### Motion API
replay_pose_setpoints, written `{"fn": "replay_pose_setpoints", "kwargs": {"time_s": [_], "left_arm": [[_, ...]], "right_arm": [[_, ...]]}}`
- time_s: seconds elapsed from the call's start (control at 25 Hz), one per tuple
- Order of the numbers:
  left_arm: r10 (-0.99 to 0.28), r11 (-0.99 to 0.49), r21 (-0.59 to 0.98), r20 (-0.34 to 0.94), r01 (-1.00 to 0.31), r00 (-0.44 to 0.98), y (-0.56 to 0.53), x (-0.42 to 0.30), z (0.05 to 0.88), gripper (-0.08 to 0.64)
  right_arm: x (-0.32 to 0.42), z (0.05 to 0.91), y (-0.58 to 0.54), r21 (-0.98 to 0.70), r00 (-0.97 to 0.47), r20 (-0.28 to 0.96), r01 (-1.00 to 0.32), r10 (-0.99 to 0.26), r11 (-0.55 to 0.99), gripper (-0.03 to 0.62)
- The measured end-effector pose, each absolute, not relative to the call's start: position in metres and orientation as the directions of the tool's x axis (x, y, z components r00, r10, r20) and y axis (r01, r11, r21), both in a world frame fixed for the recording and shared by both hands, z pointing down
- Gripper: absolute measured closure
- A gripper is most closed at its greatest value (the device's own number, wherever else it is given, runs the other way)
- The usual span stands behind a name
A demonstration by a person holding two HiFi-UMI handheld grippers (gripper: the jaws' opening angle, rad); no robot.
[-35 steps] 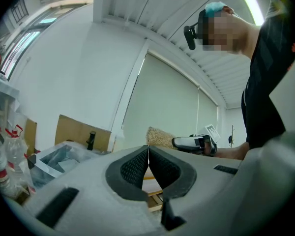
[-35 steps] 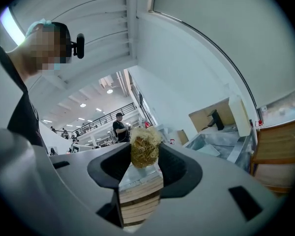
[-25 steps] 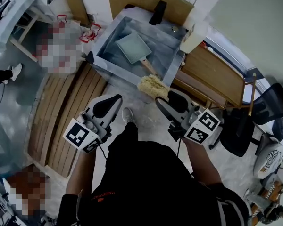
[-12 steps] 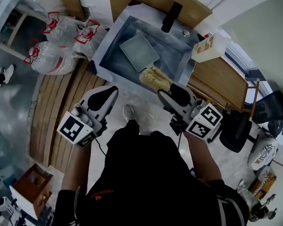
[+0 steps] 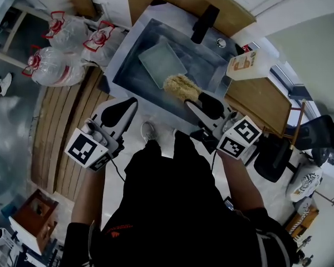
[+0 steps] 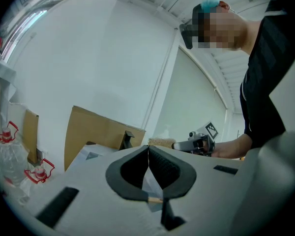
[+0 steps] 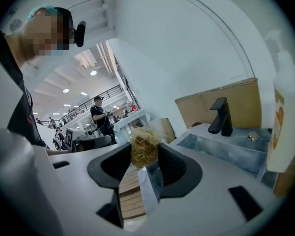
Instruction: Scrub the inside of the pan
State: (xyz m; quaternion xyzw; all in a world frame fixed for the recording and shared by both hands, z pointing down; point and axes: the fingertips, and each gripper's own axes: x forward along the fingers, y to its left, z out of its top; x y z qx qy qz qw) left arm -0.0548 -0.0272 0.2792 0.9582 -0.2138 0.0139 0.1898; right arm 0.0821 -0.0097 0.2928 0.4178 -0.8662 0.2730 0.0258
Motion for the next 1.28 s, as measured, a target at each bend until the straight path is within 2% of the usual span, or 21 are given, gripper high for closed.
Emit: {"fn": "replay_pose_setpoints", "kwargs": {"time_s": [0.52, 1.04, 1.28], "left_arm": [[-0.605, -0.697, 0.371, 0.155, -0.614, 0.781, -0.071, -0.031, 0.312, 0.541], [-0.606, -0.655, 0.407, 0.222, -0.637, 0.764, -0.076, -0.047, 0.364, 0.541], [-0.605, -0.643, 0.421, 0.233, -0.64, 0.761, -0.084, -0.067, 0.388, 0.541]], "right_arm": [[0.109, 0.347, -0.097, -0.418, -0.721, 0.39, -0.693, -0.573, 0.588, 0.414], [0.087, 0.422, -0.142, -0.388, -0.697, 0.493, -0.711, -0.52, 0.586, 0.414], [0.073, 0.473, -0.156, -0.33, -0.652, 0.582, -0.736, -0.486, 0.591, 0.414]]}}
